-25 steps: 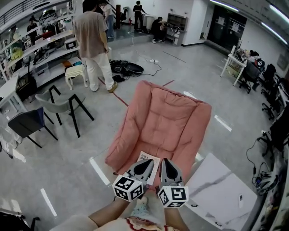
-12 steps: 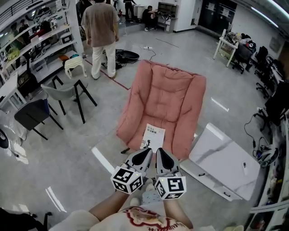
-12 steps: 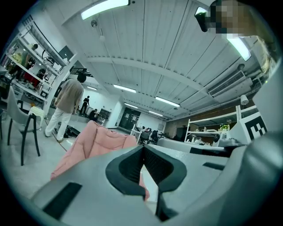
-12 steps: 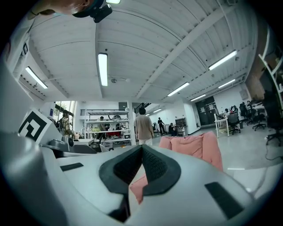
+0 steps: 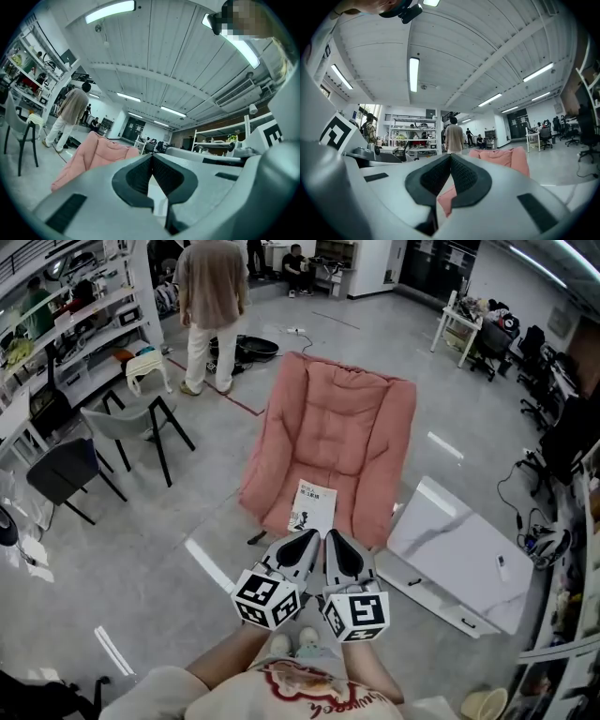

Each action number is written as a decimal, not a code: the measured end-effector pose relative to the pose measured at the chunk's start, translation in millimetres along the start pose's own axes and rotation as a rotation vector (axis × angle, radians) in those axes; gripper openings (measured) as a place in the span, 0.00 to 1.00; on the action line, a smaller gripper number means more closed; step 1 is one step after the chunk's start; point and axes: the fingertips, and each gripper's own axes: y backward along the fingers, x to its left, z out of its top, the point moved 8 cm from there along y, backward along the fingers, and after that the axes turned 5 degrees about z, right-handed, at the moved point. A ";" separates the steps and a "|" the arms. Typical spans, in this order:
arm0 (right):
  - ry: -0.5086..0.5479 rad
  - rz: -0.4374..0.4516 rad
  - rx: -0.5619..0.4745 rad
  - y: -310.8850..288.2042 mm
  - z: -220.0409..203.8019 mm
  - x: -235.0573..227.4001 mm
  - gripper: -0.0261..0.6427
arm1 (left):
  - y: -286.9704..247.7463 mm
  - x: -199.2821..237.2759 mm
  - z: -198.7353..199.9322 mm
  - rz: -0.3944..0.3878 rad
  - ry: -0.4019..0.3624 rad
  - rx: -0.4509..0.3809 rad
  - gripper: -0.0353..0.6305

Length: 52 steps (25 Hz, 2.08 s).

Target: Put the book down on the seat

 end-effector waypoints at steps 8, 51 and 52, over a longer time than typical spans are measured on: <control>-0.006 0.000 -0.005 39.9 -5.2 20.6 0.04 | 31.3 -22.6 -9.7 -0.024 -0.015 0.014 0.06; 0.020 0.037 -0.050 236.5 10.3 85.9 0.04 | 179.0 -172.5 -40.0 0.009 -0.048 -0.067 0.06; 0.020 0.036 -0.046 235.9 10.1 86.7 0.04 | 179.3 -171.6 -39.9 0.010 -0.046 -0.064 0.06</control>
